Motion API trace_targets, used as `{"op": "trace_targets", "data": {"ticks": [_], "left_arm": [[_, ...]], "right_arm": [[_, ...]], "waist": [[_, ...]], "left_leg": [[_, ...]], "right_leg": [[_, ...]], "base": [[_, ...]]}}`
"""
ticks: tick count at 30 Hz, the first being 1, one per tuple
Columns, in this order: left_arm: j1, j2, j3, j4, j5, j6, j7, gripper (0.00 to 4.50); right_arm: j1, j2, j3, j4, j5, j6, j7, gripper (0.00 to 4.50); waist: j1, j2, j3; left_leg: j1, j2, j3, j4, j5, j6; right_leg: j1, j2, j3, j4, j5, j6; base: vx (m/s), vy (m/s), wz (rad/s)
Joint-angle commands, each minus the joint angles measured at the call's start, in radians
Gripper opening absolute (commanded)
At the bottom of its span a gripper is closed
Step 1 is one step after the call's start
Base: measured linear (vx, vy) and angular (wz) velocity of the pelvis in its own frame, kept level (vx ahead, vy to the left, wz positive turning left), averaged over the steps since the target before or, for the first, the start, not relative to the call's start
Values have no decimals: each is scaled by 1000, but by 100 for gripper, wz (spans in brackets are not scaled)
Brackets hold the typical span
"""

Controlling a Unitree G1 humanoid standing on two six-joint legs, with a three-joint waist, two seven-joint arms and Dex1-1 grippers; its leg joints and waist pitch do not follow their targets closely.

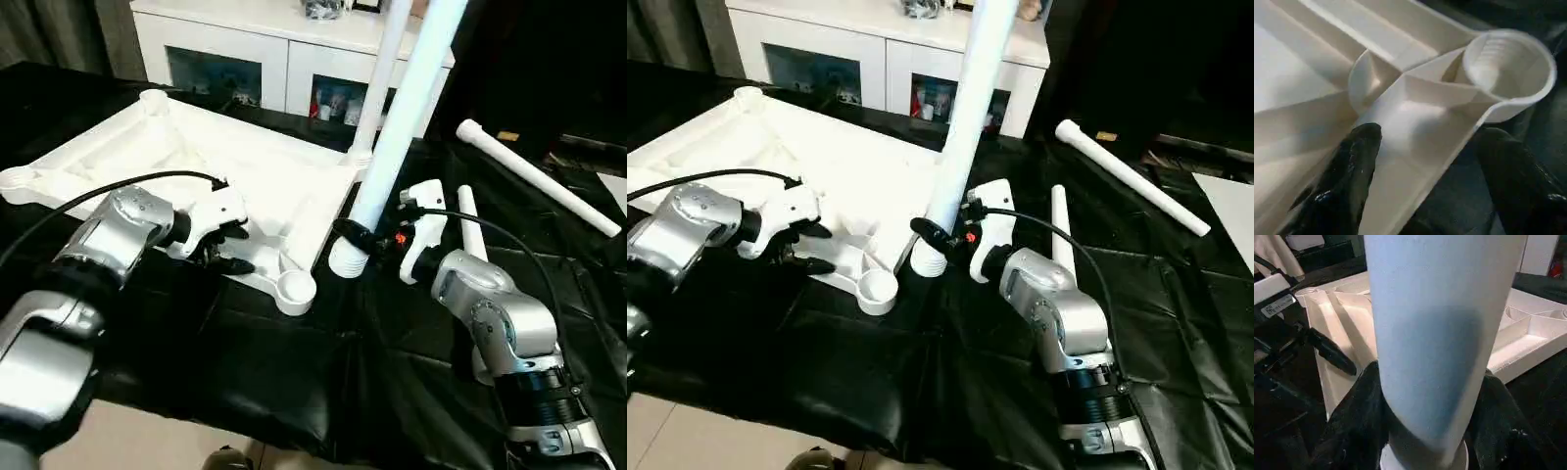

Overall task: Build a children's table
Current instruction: Pick table leg

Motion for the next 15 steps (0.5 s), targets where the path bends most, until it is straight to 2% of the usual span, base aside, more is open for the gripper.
{"op": "trace_targets", "data": {"ticks": [1,3,7,8,10,15], "left_arm": [[-40,-6,36,14,-25,10,-23,351],[-52,-6,59,26,-39,18,-50,351],[-58,-1,54,45,-17,2,-62,351],[-56,1,44,50,-3,-6,-61,351],[-40,13,-17,69,71,-56,-63,351],[-8,4,-64,91,150,-135,-37,351]], "right_arm": [[5,-15,-14,-36,12,9,3,186],[9,-15,-14,-41,12,10,4,186],[12,-15,-11,-43,11,11,12,186],[13,-15,-9,-43,10,11,14,186],[14,-14,-2,-44,10,10,18,186],[17,-12,3,-50,12,14,20,186]], "waist": [[-6,29,-74],[-6,30,-73],[-5,29,-72],[-5,27,-72],[-4,30,-72],[-4,33,-72]], "left_leg": [[30,37,-15,-83,-320,-90],[30,37,-15,-83,-319,-89],[30,39,-16,-85,-326,-86],[30,39,-16,-85,-325,-85],[31,40,-17,-86,-332,-85],[31,43,-19,-88,-342,-90]], "right_leg": [[35,-88,45,-72,-231,-188],[36,-88,45,-71,-225,-192],[37,-89,45,-73,-244,-187],[37,-89,45,-74,-245,-186],[36,-91,46,-76,-258,-177],[34,-93,47,-77,-264,-173]], "base": [[0,0,0],[0,0,0],[0,0,0],[0,0,0],[0,0,0],[0,0,0]]}}
